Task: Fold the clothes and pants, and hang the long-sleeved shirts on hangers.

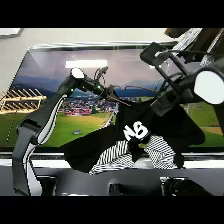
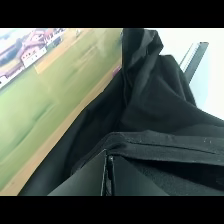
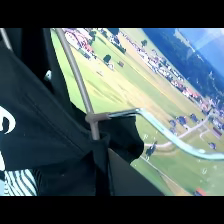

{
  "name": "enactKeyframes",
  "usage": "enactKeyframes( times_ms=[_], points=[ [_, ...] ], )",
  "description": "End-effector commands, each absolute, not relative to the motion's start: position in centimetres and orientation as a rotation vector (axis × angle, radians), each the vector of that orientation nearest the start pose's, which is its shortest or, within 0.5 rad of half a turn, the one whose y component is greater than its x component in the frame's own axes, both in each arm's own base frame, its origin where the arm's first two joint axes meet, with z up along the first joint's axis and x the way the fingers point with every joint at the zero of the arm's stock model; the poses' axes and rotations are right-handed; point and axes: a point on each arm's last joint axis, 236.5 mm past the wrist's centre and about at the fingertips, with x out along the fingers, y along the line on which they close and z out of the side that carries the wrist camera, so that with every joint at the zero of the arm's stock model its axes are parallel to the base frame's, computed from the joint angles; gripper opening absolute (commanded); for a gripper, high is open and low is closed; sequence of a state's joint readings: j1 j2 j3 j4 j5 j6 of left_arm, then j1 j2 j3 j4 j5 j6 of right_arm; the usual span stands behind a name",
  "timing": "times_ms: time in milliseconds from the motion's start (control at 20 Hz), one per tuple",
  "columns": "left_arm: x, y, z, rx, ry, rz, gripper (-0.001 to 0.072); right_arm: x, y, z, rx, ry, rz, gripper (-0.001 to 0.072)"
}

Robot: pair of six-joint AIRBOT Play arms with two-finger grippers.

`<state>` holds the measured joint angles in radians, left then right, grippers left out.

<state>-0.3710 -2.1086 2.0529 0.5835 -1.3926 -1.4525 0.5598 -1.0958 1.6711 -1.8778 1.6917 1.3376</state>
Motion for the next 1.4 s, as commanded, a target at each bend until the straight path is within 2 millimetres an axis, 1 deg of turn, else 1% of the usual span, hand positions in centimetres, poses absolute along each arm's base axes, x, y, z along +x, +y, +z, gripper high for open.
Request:
enactKeyframes(
  times_ms=[0,250,450,700,800,900,1000,1100,1250,1350],
  points=[
    [44.0,-37.5,1.5,-0.524,1.412,-1.004,0.0023,29.5,9.8,22.7,-0.638,1.03,0.306,0.0028],
    [44.2,-37.6,1.5,-0.533,1.409,-0.995,0.0022,29.5,10.1,23.7,-0.61,0.977,0.31,0.0028],
    [44.8,-37.7,1.6,-0.554,1.393,-0.978,0.0022,29.8,10.4,25.2,-0.569,0.897,0.313,0.0028],
    [44.8,-37.7,1.6,-0.562,1.398,-0.971,0.0023,29.6,10.3,25.2,-0.554,0.907,0.306,0.0028],
    [45.0,-37.7,1.9,-0.573,1.388,-0.971,0.0023,29.0,10.4,24.6,-0.554,0.945,0.318,0.0028],
    [45.9,-37.6,2.7,-0.611,1.355,-0.969,0.0023,28.2,11.4,23.3,-0.553,1.004,0.375,0.0028],
    [46.7,-37.2,3.5,-0.628,1.324,-0.959,0.0023,27.6,12.1,21.9,-0.574,1.071,0.422,0.0028],
    [47.1,-36.6,4.2,-0.632,1.306,-0.954,0.0023,28.0,12.5,20.8,-0.596,1.114,0.432,0.0028],
    [47.9,-35.7,5.1,-0.637,1.274,-0.944,0.0023,28.3,13.9,19.3,-0.617,1.148,0.493,0.0028],
    [48.3,-35.1,5.6,-0.642,1.259,-0.938,0.0022,28.5,14.2,18.6,-0.626,1.176,0.502,0.0028]
  ],
)
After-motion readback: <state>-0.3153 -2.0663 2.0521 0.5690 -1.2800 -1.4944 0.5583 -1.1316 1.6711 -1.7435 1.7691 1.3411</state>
